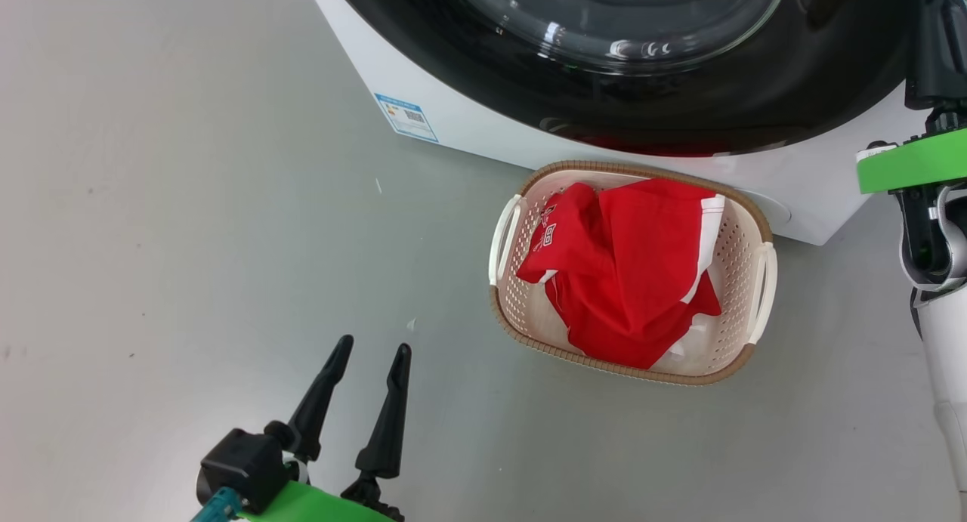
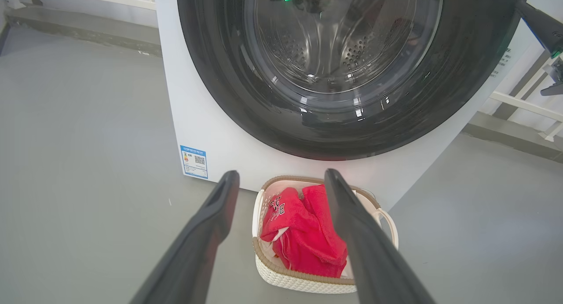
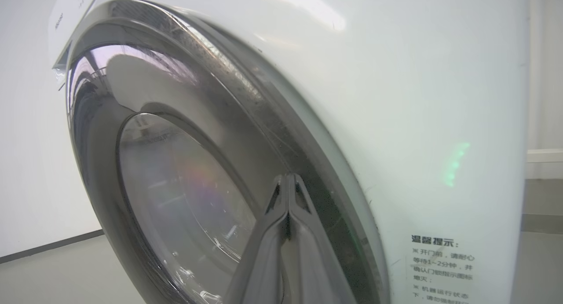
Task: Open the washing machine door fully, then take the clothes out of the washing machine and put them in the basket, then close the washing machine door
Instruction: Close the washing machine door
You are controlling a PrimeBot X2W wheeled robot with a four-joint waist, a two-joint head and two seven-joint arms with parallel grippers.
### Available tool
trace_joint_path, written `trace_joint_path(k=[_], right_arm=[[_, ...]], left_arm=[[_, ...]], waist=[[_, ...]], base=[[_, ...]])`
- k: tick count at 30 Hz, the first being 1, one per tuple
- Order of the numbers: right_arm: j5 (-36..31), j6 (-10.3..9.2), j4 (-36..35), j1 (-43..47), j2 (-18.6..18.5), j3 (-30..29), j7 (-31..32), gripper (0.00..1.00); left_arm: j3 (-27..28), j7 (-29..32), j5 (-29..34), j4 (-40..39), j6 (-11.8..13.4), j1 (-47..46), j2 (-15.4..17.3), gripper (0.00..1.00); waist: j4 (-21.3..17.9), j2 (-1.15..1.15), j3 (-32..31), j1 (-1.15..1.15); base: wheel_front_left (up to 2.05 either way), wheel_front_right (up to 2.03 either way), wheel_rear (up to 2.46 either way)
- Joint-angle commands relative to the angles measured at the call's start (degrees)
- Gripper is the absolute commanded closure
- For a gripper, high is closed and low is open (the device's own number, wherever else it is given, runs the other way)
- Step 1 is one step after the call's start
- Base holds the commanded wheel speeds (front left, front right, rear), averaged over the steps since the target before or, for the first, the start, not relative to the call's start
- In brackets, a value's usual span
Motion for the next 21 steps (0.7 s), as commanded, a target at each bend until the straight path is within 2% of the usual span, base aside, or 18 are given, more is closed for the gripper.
trace_joint_path(k=[1,7,9,10,12,13,14,21], right_arm=[[-0.4,-0.15,-1.3,-1.7,0.3,1.2,0.2,1.00],[-0.3,-0.15,-1.7,2.3,0.9,4.8,0.2,1.00],[-0.2,-0.15,-2.0,4.7,1.2,6.2,0.2,0.90],[0.0,-0.15,-2.2,5.8,1.3,6.5,0.2,0.80],[0.1,-0.15,-2.6,8.2,1.6,7.4,0.2,0.53],[0.1,-0.15,-2.9,9.4,1.7,7.9,0.2,0.21],[0.2,-0.15,-3.2,10.6,1.8,8.2,0.2,0.00],[0.1,-0.15,-4.9,18.4,2.0,9.2,0.2,0.00]], left_arm=[[2.0,-0.7,-0.2,-1.3,0.3,-0.9,0.6,0.00],[2.8,-0.7,0.5,-0.6,0.2,-0.4,0.6,0.00],[3.4,-0.7,1.0,-0.4,0.1,0.0,0.6,0.00],[3.6,-0.7,1.2,-0.3,0.0,0.1,0.6,0.00],[4.2,-0.7,1.9,0.0,-0.2,0.4,0.6,0.00],[4.6,-0.7,2.2,0.1,-0.3,0.6,0.6,0.00],[5.1,-0.7,2.5,0.1,-0.4,0.7,0.6,0.00],[8.7,-0.7,5.2,1.5,-1.3,1.7,0.6,0.00]], waist=[[-0.2,0.00,-0.3,0.00],[-1.2,0.00,-2.0,0.00],[-1.9,0.00,-2.8,0.00],[-2.2,0.00,-3.2,0.00],[-3.0,0.00,-4.0,0.00],[-3.5,0.00,-4.4,0.00],[-4.0,0.00,-4.6,0.00],[-7.9,0.00,-7.4,0.00]], base=[[0.00,0.00,0.00],[0.00,0.00,0.00],[0.00,0.00,0.00],[0.00,0.00,0.00],[0.00,0.00,0.00],[0.00,0.00,0.00],[0.00,0.00,0.00],[0.00,0.00,0.00]])
